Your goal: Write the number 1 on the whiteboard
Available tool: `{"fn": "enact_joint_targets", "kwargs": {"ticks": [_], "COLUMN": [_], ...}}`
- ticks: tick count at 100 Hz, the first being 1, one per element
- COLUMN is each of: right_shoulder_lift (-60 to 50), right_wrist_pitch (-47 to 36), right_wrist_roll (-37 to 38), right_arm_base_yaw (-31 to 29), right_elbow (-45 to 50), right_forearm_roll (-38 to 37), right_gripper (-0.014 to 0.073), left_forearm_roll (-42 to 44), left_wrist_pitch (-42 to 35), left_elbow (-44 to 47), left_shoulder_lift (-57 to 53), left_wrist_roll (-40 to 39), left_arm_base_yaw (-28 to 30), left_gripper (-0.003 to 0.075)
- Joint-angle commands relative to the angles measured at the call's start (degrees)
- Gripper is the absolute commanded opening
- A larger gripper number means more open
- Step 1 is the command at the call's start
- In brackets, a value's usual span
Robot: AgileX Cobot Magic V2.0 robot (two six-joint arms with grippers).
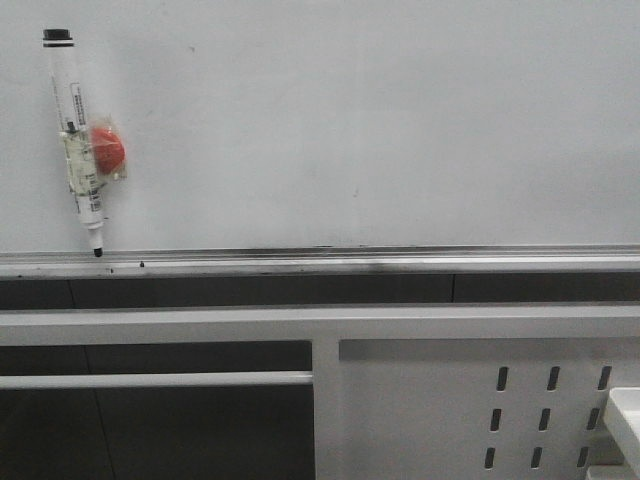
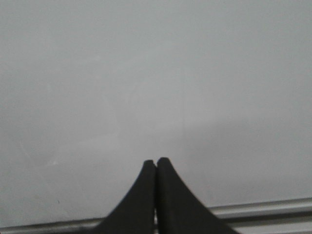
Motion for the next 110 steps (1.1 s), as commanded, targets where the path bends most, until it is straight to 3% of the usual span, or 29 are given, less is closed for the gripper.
{"fn": "enact_joint_targets", "kwargs": {"ticks": [1, 14, 30, 40, 47, 52, 59, 72, 90, 110], "right_shoulder_lift": [3.07, 5.01, 8.77, 10.65, 11.62, 12.22, 13.37, 14.72, 15.01, 15.01], "right_wrist_pitch": [-6.28, -7.96, -4.55, -3.70, -3.10, -2.71, -2.74, 0.27, 7.68, 8.06], "right_wrist_roll": [-0.75, -0.75, -0.75, -0.75, -0.75, -0.75, -0.75, -0.68, -0.68, -0.79], "right_arm_base_yaw": [0.05, 0.05, 0.05, 0.05, 0.05, 0.05, 0.05, 0.05, 0.05, 0.05], "right_elbow": [-3.73, -3.87, -3.87, -3.87, -3.87, -3.87, -3.77, -3.77, -3.77, -3.77], "right_forearm_roll": [0.42, 0.42, 0.42, 0.42, 0.42, 0.42, 0.42, 1.70, 2.15, 2.15], "right_gripper": [-0.0069, -0.0069, -0.0069, -0.0069, -0.0069, -0.0069, -0.0069, -0.0069, -0.0069, -0.0069], "left_forearm_roll": [-0.61, -0.48, 2.18, 2.31, 2.19, 2.03, 1.14, 1.14, -0.43, 0.03], "left_wrist_pitch": [-10.17, -12.22, -0.09, 6.32, 6.63, 5.28, 3.27, -1.05, -17.02, -28.50], "left_elbow": [-3.46, -3.69, -3.69, -3.69, -3.59, -3.46, -2.51, 0.24, 4.37, 5.90], "left_shoulder_lift": [1.91, 2.05, 4.11, 6.72, 9.07, 10.87, 13.87, 20.98, 30.32, 42.16], "left_wrist_roll": [-0.44, -0.44, -0.44, -0.44, -0.44, -0.44, -0.44, -0.44, -0.44, -0.44], "left_arm_base_yaw": [-0.48, -0.48, -0.97, -2.96, -5.09, -6.58, -8.74, -12.39, -19.74, -29.41], "left_gripper": [-0.0020, -0.0020, -0.0011, 0.0090, 0.0221, 0.0316, 0.0381, 0.0386, 0.0386, 0.0385]}}
